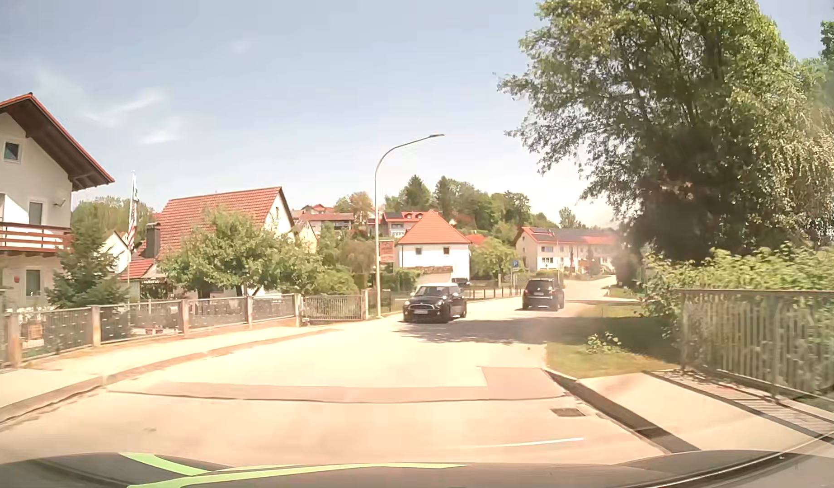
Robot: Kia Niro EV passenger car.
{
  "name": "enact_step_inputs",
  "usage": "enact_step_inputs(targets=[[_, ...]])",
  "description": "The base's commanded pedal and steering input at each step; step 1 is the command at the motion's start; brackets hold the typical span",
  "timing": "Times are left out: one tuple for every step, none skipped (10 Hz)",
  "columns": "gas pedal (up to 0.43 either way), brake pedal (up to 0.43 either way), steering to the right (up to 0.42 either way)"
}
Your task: Follow the waypoints while adhering to traffic rules and regulations
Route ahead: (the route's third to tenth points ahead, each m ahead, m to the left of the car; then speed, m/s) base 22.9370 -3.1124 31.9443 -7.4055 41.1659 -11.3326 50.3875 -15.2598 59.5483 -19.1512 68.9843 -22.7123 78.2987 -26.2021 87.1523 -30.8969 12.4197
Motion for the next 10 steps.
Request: enact_step_inputs(targets=[[0.0,0.0,0.057],[0.0,0.0,0.059],[0.0,0.0,0.059],[0.02,0.0,0.059],[0.028,0.0,0.059],[0.047,0.0,0.061],[0.067,0.0,0.065],[0.079,0.0,0.069],[0.087,0.0,0.069],[0.087,0.0,0.069]])
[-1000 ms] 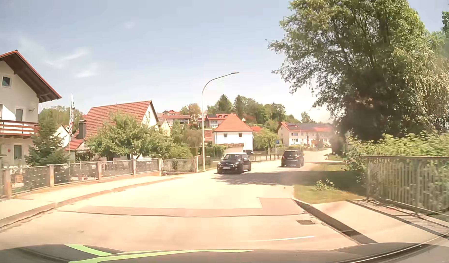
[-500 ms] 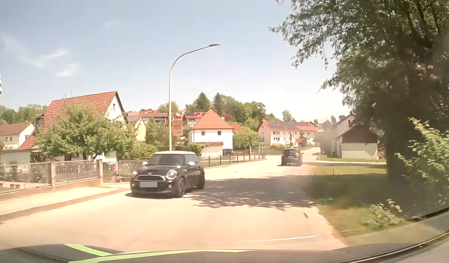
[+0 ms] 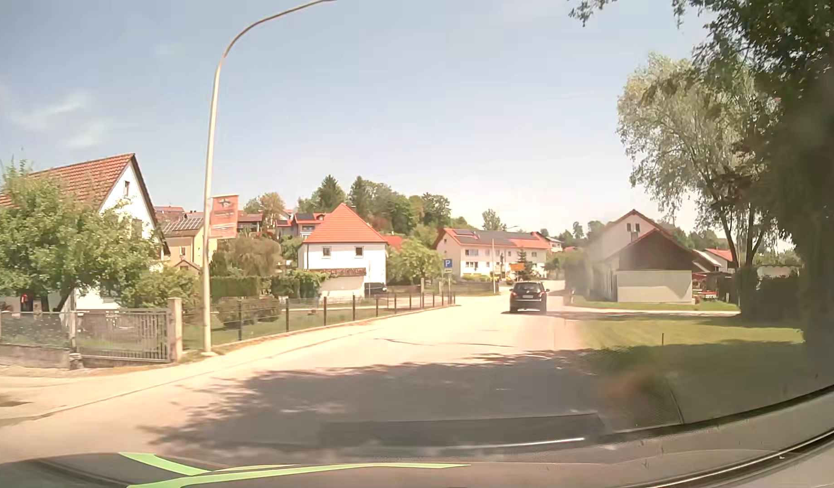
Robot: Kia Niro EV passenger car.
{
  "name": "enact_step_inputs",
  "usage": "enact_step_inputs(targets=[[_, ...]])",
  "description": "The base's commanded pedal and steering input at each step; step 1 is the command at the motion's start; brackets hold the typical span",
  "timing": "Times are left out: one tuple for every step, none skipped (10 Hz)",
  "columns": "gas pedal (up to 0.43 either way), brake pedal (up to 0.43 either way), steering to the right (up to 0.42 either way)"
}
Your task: Follow the waypoints while adhering to traffic rules and regulations
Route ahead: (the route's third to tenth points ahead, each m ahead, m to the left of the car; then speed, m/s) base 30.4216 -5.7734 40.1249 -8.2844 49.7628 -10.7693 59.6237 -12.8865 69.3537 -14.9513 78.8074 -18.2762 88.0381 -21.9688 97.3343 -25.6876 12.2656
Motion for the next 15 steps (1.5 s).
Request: enact_step_inputs(targets=[[0.087,0.0,0.069],[0.11,0.0,0.069],[0.11,0.0,0.069],[0.118,0.0,0.069],[0.138,0.0,0.069],[0.15,0.0,0.068],[0.15,0.0,0.066],[0.15,0.0,0.064],[0.15,0.0,0.06],[0.15,0.0,0.057],[0.157,0.0,0.051],[0.157,0.0,0.048],[0.157,0.0,0.042],[0.157,0.0,0.038],[0.157,0.0,0.036]])
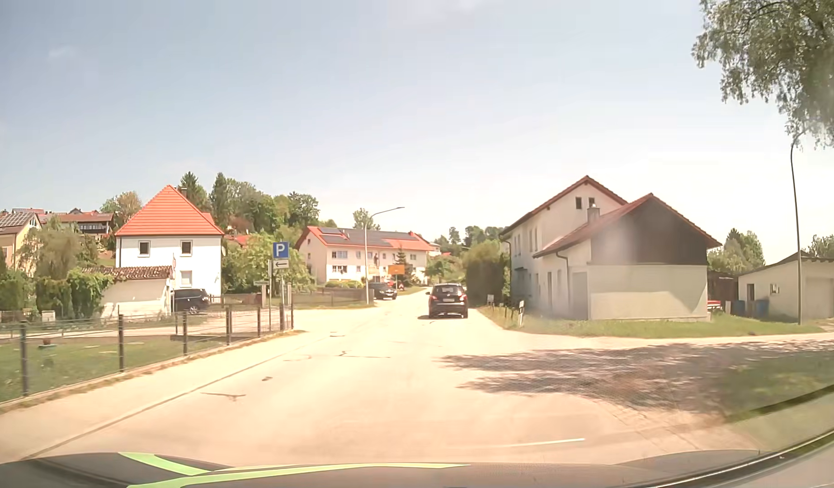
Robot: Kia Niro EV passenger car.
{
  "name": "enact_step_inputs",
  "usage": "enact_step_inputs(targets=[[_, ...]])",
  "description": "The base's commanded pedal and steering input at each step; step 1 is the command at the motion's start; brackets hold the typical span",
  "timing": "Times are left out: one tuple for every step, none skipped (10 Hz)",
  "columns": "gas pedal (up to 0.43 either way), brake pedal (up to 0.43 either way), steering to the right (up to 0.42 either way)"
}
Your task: Follow the waypoints while adhering to traffic rules and regulations
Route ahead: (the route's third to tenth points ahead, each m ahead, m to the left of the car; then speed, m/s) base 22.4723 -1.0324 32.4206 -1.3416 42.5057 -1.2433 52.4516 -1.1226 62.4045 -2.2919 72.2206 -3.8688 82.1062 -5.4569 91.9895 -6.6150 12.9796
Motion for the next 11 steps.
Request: enact_step_inputs(targets=[[0.157,0.0,0.035],[0.157,0.0,0.034],[0.157,0.0,0.03],[0.15,0.0,0.026],[0.11,0.0,0.024],[0.059,0.0,0.019],[0.008,0.0,0.015],[0.0,0.0,0.012],[0.0,0.0,0.01],[0.0,0.0,0.008],[0.0,0.0,0.008]])
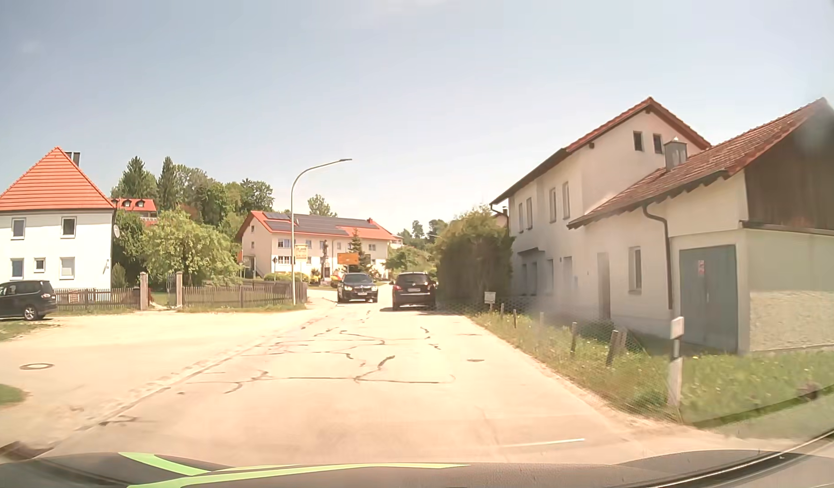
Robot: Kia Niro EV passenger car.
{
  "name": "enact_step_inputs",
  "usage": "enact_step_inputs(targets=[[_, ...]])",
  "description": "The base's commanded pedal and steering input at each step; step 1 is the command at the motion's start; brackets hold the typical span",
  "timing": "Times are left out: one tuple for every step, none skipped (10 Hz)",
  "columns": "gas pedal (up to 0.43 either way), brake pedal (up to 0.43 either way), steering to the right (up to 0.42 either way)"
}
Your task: Follow the waypoints while adhering to traffic rules and regulations
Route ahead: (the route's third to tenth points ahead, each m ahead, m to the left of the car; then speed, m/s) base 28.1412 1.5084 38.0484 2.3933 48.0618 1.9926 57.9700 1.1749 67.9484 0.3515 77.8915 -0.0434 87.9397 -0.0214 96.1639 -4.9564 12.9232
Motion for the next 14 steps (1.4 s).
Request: enact_step_inputs(targets=[[0.0,0.0,0.008],[0.0,0.0,0.01],[0.0,0.0,0.012],[0.0,0.0,0.015],[0.0,0.0,0.014],[0.0,0.0,0.009],[0.0,0.0,0.003],[0.0,0.0,-0.003],[0.0,0.0,-0.006],[0.047,0.0,-0.012],[0.087,0.0,-0.018],[0.087,0.0,-0.021],[0.098,0.0,-0.021],[0.098,0.0,-0.023]])
